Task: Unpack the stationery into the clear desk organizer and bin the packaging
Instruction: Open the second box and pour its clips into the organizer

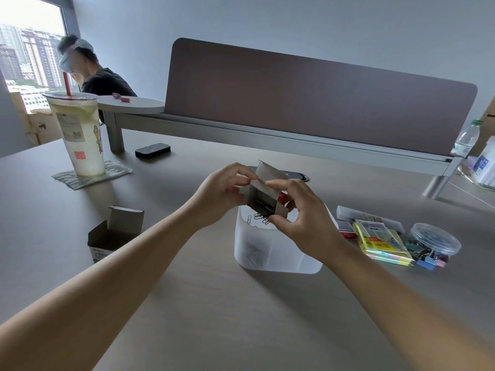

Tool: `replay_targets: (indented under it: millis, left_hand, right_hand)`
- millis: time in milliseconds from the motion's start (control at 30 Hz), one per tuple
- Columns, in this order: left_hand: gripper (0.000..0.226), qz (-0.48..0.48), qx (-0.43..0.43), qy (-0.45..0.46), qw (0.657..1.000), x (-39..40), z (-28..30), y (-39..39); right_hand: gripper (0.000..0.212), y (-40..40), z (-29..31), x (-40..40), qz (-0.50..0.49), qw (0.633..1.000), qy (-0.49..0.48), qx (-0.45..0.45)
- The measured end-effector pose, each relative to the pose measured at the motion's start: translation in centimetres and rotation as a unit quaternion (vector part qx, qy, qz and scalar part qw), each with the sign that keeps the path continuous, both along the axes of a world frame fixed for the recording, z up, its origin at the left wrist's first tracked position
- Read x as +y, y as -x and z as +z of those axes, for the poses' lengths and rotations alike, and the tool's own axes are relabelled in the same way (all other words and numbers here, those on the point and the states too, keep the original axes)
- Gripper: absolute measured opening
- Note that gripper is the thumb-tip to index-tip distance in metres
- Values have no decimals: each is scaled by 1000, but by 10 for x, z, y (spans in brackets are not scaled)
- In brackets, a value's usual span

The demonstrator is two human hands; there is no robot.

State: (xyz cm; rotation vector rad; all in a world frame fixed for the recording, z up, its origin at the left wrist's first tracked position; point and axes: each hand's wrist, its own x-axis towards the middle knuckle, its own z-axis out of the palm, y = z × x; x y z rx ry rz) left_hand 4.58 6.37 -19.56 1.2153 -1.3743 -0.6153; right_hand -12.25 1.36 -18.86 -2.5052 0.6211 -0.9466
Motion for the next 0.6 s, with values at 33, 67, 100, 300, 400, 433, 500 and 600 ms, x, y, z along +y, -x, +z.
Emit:
replay_targets:
  millis: [33,67,100,300,400,433,500,600]
  left_hand:
    - [44,3,3,2,1000,1,-1,0]
    - [43,6,8,3,1000,2,-2,0]
    - [42,7,17,5,1000,4,-3,0]
    - [44,20,14,15,1000,8,-5,1]
    - [45,36,24,26,999,8,-5,2]
    - [46,42,22,30,998,8,-6,2]
    - [47,51,3,36,998,10,-7,4]
    - [46,68,-37,41,996,12,-8,7]
  right_hand:
    - [51,-1,-1,0,2,1000,9,4]
    - [51,-1,-2,-1,5,1000,17,8]
    - [52,-2,-3,-1,7,1000,21,10]
    - [52,-4,-4,-4,15,1000,15,-1]
    - [49,-6,-3,-5,24,999,21,-4]
    - [48,-6,-3,-5,23,999,26,-2]
    - [47,-6,-3,-5,16,999,37,4]
    - [46,-5,-2,-3,8,999,47,13]
